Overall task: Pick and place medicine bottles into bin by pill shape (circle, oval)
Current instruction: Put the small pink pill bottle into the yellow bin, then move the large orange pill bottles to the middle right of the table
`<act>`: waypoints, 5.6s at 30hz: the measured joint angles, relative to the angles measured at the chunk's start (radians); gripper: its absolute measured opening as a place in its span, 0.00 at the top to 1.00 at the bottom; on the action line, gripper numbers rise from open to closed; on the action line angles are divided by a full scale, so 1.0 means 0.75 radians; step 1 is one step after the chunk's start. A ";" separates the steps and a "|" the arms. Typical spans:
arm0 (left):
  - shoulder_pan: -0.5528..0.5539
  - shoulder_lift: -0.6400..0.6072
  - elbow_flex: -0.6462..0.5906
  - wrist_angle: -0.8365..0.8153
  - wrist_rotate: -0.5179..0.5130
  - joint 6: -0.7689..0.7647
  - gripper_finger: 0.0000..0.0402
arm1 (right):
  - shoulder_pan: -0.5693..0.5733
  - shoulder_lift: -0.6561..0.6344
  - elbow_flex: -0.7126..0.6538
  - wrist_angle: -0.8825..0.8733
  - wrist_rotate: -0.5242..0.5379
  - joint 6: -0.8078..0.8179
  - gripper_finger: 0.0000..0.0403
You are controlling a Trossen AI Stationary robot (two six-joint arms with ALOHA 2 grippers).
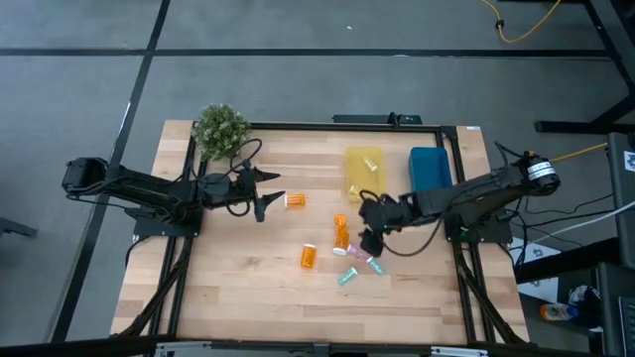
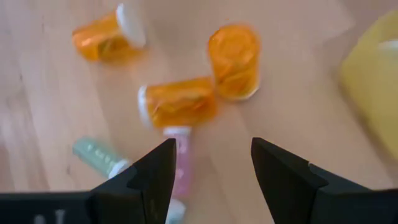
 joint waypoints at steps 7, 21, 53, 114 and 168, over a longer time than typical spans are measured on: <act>0.000 0.000 0.000 -0.004 0.000 -0.001 0.37 | 0.103 0.046 0.000 0.017 -0.004 0.017 0.48; 0.000 0.000 0.000 -0.008 0.000 -0.001 0.37 | 0.129 0.281 -0.002 0.086 -0.075 0.070 0.48; -0.001 0.000 0.000 -0.020 0.001 -0.001 0.36 | 0.124 0.450 0.000 0.170 -0.024 -0.001 0.62; 0.000 0.001 -0.001 -0.087 0.000 0.006 0.37 | -0.335 0.098 -0.002 -0.038 0.777 0.243 0.73; -0.035 0.387 0.354 -0.603 -0.141 -0.267 0.36 | -0.335 0.098 -0.001 0.108 0.847 0.162 0.56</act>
